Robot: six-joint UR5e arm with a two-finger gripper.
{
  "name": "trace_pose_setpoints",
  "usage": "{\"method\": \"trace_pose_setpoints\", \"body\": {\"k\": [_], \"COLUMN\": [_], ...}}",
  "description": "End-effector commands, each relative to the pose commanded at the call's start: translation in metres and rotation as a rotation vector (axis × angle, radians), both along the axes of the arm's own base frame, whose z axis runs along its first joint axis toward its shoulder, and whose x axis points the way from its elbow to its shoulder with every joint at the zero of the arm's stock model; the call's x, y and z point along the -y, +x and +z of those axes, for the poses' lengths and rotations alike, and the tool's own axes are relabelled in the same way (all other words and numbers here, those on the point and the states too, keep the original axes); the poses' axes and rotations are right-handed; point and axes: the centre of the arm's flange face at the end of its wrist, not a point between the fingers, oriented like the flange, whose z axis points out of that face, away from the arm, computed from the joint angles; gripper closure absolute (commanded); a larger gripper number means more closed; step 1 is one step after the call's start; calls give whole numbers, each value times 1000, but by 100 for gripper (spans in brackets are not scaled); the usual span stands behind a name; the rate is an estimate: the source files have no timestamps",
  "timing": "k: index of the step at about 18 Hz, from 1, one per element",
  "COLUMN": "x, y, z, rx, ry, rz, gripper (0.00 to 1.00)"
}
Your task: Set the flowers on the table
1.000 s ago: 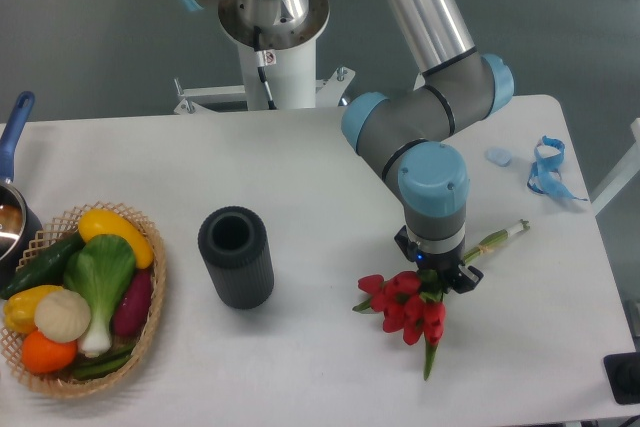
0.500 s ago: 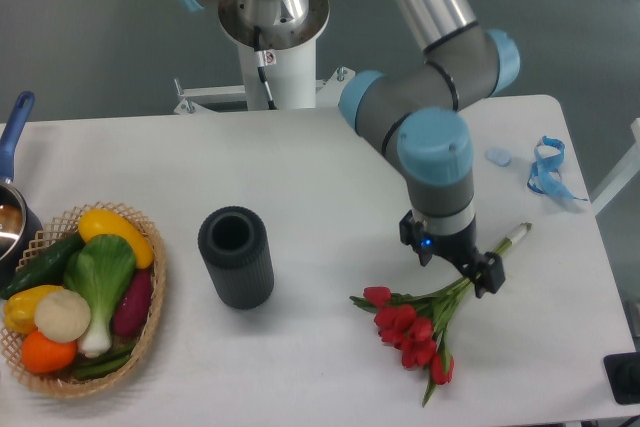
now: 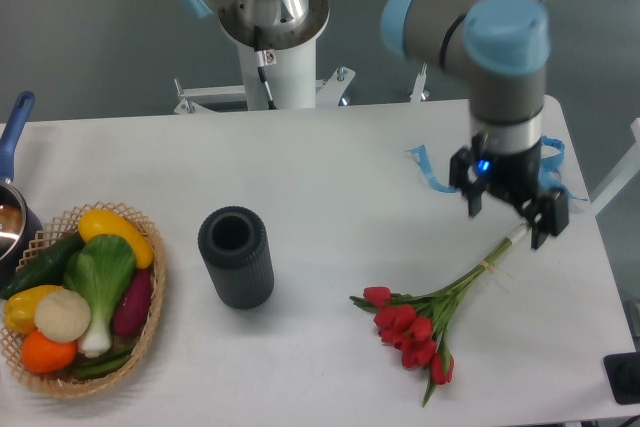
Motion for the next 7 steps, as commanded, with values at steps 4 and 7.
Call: {"method": "trace_pose_setpoints", "body": {"k": [4,7], "x": [49,74], "y": [-7,-8], "z": [3,2], "rx": [26,32], "ry": [47,92], "rz": [-92,-109], "gripper": [0,0]}}
